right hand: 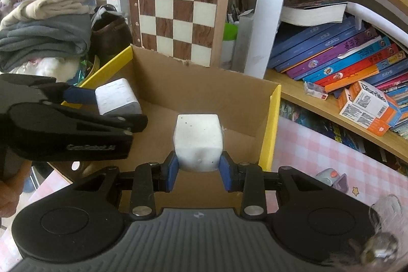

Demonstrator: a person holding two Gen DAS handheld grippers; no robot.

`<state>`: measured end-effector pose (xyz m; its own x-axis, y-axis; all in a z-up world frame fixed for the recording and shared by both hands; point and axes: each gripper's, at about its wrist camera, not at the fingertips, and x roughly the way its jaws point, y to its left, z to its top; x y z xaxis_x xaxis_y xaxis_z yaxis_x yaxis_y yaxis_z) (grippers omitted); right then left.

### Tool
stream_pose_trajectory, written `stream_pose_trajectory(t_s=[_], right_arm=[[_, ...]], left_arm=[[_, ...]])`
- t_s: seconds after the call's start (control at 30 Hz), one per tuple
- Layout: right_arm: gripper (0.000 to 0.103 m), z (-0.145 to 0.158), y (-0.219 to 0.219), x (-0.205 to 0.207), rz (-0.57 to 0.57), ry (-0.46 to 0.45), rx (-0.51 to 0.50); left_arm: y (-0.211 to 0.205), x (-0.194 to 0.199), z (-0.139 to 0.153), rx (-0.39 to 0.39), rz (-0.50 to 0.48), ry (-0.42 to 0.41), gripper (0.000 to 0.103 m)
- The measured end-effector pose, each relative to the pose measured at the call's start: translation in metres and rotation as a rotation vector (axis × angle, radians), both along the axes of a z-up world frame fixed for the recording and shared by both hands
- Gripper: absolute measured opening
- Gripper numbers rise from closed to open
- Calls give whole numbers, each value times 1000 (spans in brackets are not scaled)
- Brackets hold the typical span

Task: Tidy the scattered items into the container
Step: 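Bring both held items over the open yellow box, then open the left gripper to drop the charger into the box, then lower the white foam cube to the box floor and open the right gripper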

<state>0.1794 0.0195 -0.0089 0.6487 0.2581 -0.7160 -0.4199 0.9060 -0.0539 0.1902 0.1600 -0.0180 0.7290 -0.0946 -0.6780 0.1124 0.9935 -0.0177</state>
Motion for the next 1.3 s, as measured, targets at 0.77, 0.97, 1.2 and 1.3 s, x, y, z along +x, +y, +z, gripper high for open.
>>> stream_pose_trajectory(t_s=[0.77, 0.97, 1.2, 1.3], right_arm=[[33, -23, 7, 12, 4, 51, -15], [33, -23, 7, 13, 4, 56, -11], [33, -24, 9, 18, 25, 65, -15], [33, -25, 9, 21, 38, 71, -17]], left_arm=[[-16, 23, -11, 88, -40, 47, 52], [-10, 15, -5, 54, -24, 19, 55], [-7, -7, 12, 44, -2, -38, 80], [-8, -19, 19, 46, 16, -67, 88]])
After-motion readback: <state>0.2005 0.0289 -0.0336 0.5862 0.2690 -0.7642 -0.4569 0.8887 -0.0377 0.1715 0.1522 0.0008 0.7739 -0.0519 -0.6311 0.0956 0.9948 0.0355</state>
